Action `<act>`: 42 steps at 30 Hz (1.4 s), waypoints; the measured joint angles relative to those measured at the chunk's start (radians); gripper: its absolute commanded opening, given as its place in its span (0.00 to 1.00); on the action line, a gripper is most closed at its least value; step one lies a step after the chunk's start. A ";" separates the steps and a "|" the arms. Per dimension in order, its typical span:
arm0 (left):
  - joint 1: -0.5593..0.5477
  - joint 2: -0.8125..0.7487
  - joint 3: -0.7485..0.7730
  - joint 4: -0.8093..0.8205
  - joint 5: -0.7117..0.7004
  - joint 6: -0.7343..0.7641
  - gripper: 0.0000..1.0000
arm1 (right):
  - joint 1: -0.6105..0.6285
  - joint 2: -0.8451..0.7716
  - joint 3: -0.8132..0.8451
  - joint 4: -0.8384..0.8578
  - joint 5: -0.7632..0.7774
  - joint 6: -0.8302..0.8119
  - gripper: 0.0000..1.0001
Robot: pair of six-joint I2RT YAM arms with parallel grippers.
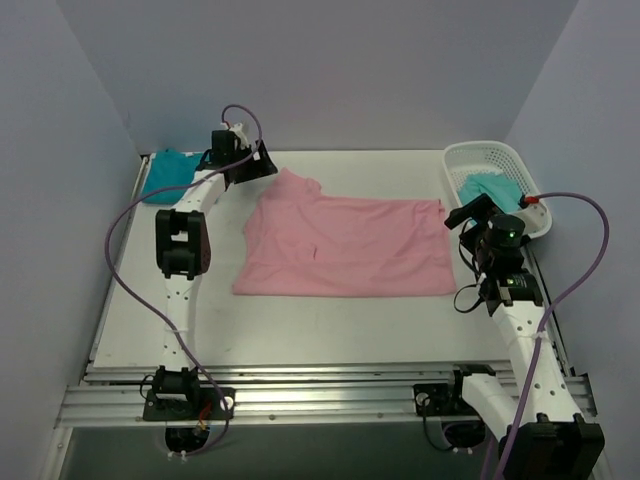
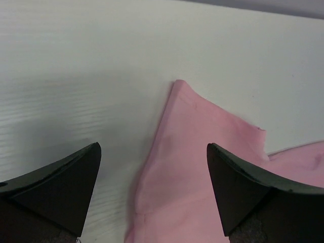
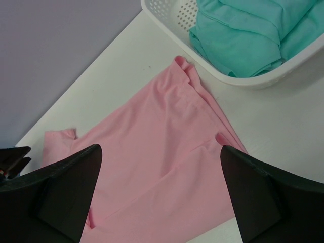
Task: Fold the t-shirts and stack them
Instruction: Fold the tshirt
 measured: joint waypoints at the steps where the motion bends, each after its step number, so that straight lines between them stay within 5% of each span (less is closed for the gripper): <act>1: -0.001 0.042 0.048 -0.031 0.012 -0.002 0.94 | 0.000 -0.006 0.000 -0.002 0.000 -0.004 0.99; 14: -0.024 0.196 0.321 -0.155 0.071 -0.005 0.94 | 0.004 -0.048 0.015 -0.010 0.003 -0.037 0.98; 28: -0.079 0.253 0.402 -0.245 0.041 0.000 1.00 | 0.004 0.006 0.015 0.006 -0.020 -0.043 0.98; 32: -0.094 0.257 0.407 -0.250 0.028 0.004 0.81 | 0.004 0.006 0.015 0.018 -0.027 -0.042 0.96; 37: -0.105 0.261 0.410 -0.267 -0.005 0.000 0.54 | 0.004 0.012 0.013 0.034 -0.043 -0.037 0.76; 42: -0.105 0.265 0.410 -0.288 -0.029 -0.012 0.31 | 0.010 0.095 0.002 0.092 -0.067 -0.036 0.78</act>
